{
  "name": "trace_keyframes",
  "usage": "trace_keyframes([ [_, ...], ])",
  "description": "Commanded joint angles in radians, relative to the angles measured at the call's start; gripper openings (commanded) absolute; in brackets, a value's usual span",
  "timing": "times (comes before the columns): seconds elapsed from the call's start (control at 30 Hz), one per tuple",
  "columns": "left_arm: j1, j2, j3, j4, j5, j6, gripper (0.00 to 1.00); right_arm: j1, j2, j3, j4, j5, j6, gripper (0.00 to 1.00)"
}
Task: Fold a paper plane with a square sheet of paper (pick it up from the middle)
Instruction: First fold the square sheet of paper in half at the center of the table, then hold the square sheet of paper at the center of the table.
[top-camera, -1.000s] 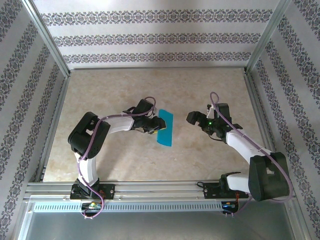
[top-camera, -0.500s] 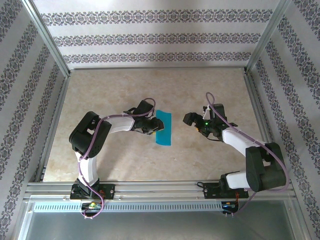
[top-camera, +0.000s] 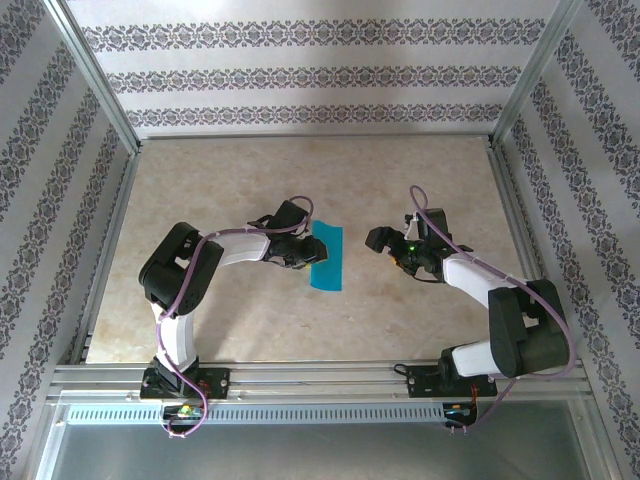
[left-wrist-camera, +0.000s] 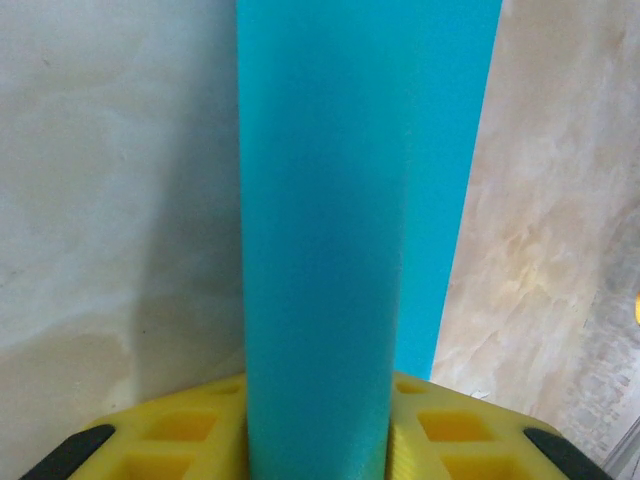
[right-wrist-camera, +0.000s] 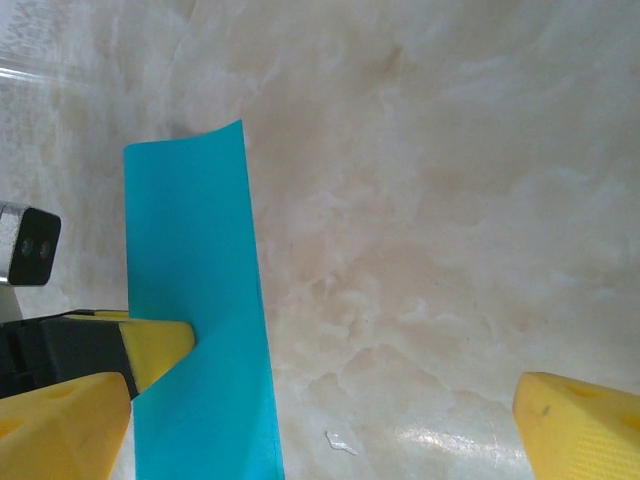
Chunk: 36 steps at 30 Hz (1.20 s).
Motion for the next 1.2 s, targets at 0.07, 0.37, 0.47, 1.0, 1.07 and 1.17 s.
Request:
trace_keyframes([
  [0.07,0.010,0.128,-0.044,-0.182,-0.145,0.003,0.33,0.013,0.022,0.023,0.014,-0.014,0.004,0.98],
  [0.37,0.008,0.169,-0.031,-0.213,-0.164,-0.030,0.35,0.021,0.037,0.028,0.017,-0.006,0.008,0.98],
  [0.47,0.005,0.186,-0.023,-0.233,-0.169,-0.023,0.37,0.025,0.042,0.029,0.017,-0.006,0.007,0.98],
  [1.0,-0.005,0.229,-0.017,-0.265,-0.185,-0.012,0.36,0.123,0.103,0.085,0.049,-0.037,0.057,0.84],
  [1.07,-0.006,0.234,-0.016,-0.266,-0.186,-0.012,0.36,0.153,0.132,0.102,0.070,-0.044,0.090,0.75],
  [1.17,-0.007,0.239,-0.016,-0.263,-0.186,-0.013,0.35,0.190,0.194,0.135,0.088,-0.056,0.117,0.63],
])
